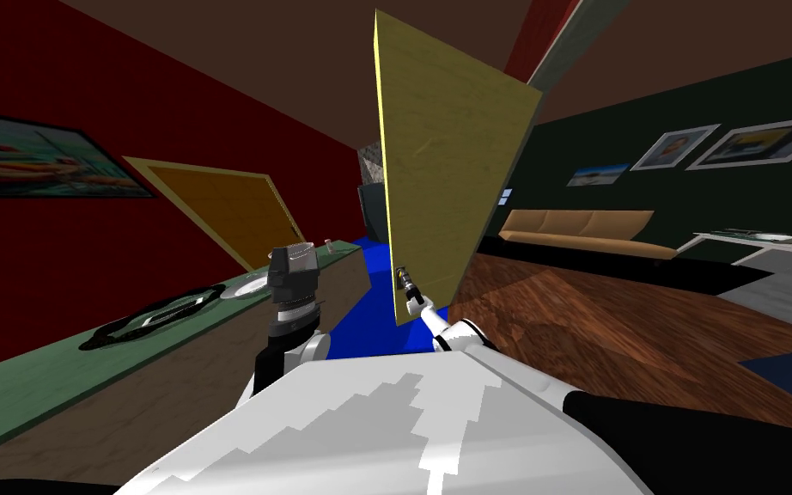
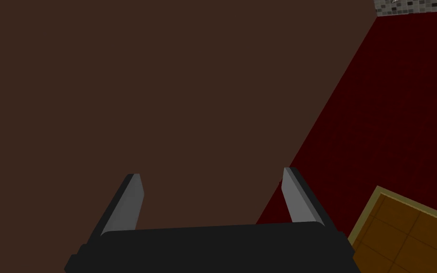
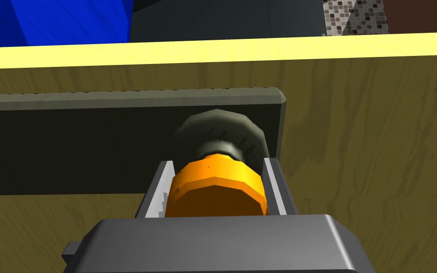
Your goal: Push the door open
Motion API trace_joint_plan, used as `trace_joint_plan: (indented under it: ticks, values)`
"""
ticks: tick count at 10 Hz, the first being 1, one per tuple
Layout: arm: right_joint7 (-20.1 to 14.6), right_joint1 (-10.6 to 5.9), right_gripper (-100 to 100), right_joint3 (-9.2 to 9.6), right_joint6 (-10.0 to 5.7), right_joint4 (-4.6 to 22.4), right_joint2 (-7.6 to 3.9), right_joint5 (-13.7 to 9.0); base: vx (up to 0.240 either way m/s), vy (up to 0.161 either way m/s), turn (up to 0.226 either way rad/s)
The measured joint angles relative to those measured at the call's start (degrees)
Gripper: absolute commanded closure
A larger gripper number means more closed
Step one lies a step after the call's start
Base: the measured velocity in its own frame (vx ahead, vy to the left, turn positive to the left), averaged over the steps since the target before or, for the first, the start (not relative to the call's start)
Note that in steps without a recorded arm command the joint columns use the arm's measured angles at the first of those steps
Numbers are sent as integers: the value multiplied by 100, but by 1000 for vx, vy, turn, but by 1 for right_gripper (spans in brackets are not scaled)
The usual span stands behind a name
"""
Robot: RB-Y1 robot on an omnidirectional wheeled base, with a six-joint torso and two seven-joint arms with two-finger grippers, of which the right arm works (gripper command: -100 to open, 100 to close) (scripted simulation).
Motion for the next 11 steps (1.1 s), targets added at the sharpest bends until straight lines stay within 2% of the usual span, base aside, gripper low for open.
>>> trace_joint_plan:
  ticks: [1, 2, 3, 4, 6, 7, 9, 10, 11]
  values:
    - [8, 52, 100, -14, 13, -50, -47, -5, 113, 125, -35]
    - [4, 11, 100, -50, -25, 47, -118, -23, 94, 124, -43]
    - [33, 87, 100, -86, 72, -143, -162, -33, 122, 171, -77]
    - [27, -112, 100, -152, -33, 176, -215, -68, 135, 152, -70]
    - [92, -31, 100, -225, -3, 22, -257, -86, 45, 20, 9]
    - [83, -19, 100, -213, 18, -52, -276, -82, 64, 104, -33]
    - [114, 133, 100, -277, 153, -258, -322, -101, 143, 172, -124]
    - [157, 92, 100, -356, 143, -159, -321, -129, 171, 186, -97]
    - [205, 99, 100, -444, 153, -171, -319, -159, 167, 153, -78]
